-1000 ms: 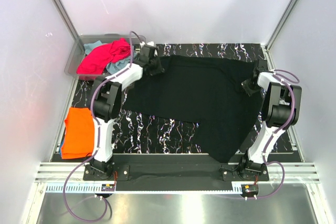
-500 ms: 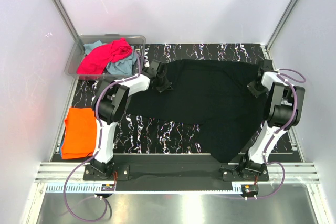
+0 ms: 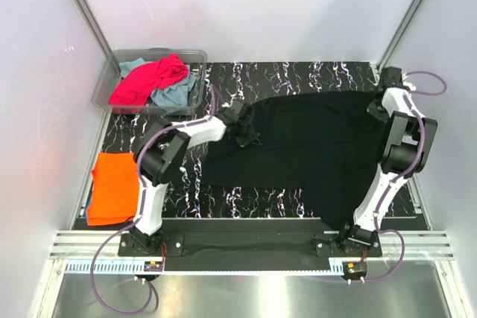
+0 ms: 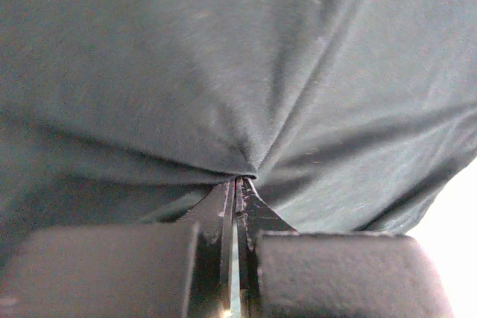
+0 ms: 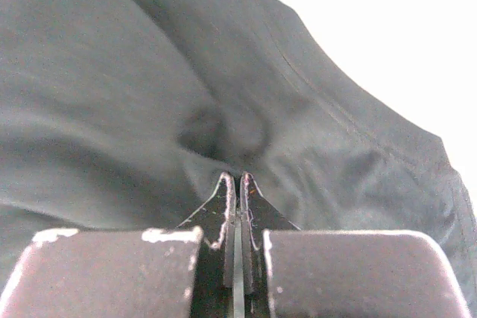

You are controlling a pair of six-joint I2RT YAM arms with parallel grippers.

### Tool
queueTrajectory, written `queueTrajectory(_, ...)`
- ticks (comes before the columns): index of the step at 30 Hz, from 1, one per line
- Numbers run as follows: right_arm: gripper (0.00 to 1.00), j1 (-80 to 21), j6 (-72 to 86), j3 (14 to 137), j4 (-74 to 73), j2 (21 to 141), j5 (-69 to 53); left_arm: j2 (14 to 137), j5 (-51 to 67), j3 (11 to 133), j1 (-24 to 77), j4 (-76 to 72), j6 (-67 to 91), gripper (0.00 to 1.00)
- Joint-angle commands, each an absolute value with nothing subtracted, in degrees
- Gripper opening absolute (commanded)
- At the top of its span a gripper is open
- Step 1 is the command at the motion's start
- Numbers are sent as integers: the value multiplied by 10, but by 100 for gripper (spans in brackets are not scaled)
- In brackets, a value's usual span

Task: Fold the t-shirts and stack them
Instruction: Flatten the tshirt out

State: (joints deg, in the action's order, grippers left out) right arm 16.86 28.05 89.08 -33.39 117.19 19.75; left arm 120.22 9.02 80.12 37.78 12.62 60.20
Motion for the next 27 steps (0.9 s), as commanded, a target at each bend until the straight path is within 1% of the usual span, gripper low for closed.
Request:
queueTrajectory(1, 0, 163, 235, 942, -333, 1137, 170, 1134, 55, 787, 318, 164, 569, 0)
queueTrajectory(4, 0, 163, 238, 968, -333, 1108, 148, 1109, 40, 807, 267, 165, 522, 0)
queueTrajectory(5, 0, 163, 239, 976, -331, 1102, 141, 1114, 42, 832, 255, 164, 508, 0)
queueTrajectory(9, 0, 163, 247, 1026, -292, 1088, 101, 1158, 72, 925, 204, 153, 433, 0)
queueTrajectory(10, 0, 163, 252, 1033, -280, 1087, 87, 1169, 93, 966, 199, 149, 408, 0)
queueTrajectory(13, 0, 163, 258, 1063, -237, 1090, 71, 1209, 119, 1030, 183, 136, 374, 0)
queueTrajectory(18, 0, 165, 266, 1112, -168, 1106, 83, 1244, 134, 1084, 161, 92, 354, 0)
queueTrajectory(25, 0, 168, 272, 1208, -142, 1168, 71, 1314, 160, 1186, 130, 58, 352, 0)
queueTrajectory(27, 0, 168, 275, 1230, -139, 1186, 68, 1331, 160, 1200, 120, 47, 355, 0)
